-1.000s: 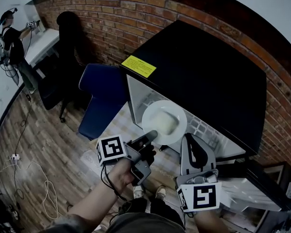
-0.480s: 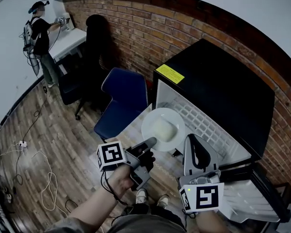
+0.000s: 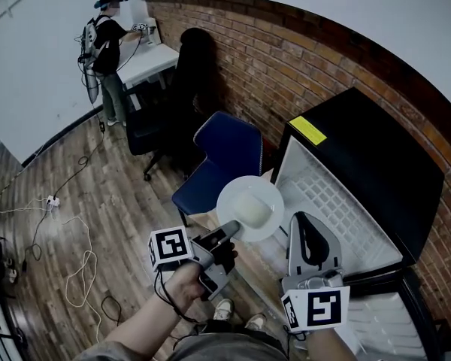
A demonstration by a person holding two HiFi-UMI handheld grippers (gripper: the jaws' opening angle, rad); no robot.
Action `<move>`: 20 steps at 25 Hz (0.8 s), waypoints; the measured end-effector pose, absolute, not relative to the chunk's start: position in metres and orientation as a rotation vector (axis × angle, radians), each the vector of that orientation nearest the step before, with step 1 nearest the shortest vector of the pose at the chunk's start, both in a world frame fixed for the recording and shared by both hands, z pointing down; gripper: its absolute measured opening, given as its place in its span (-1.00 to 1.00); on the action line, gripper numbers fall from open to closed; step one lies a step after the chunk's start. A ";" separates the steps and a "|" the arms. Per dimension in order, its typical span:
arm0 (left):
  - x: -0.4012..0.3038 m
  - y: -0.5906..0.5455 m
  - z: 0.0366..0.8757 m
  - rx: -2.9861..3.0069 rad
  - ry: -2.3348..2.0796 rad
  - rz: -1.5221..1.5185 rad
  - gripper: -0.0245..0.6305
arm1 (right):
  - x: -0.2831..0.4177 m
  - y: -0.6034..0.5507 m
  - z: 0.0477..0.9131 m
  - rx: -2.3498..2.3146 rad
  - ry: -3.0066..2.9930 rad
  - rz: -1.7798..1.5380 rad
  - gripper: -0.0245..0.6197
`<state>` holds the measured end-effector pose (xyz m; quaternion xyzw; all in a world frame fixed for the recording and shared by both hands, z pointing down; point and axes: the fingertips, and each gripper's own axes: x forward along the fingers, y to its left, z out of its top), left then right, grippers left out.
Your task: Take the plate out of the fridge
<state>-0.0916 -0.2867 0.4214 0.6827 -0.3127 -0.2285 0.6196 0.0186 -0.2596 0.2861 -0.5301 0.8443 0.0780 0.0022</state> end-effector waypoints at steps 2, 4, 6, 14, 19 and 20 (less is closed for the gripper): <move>-0.106 -0.281 0.420 1.553 -0.738 -0.550 -0.83 | 0.006 -0.258 0.285 -1.621 2.670 0.248 -0.83; -0.118 -0.275 0.420 1.541 -0.758 -0.568 -0.83 | -0.005 -0.256 0.286 -1.584 2.691 0.248 -0.83; -0.130 -0.271 0.422 1.534 -0.782 -0.584 -0.83 | -0.016 -0.255 0.288 -1.548 2.715 0.244 -0.83; -0.161 -0.254 0.433 1.495 -0.838 -0.617 -0.83 | -0.045 -0.247 0.303 -1.456 2.791 0.198 -0.83; -0.167 -0.252 0.437 1.487 -0.837 -0.618 -0.83 | -0.055 -0.243 0.311 -1.430 2.843 0.195 -0.83; -0.167 -0.252 0.437 1.490 -0.833 -0.616 -0.83 | -0.056 -0.243 0.311 -1.427 2.849 0.198 -0.83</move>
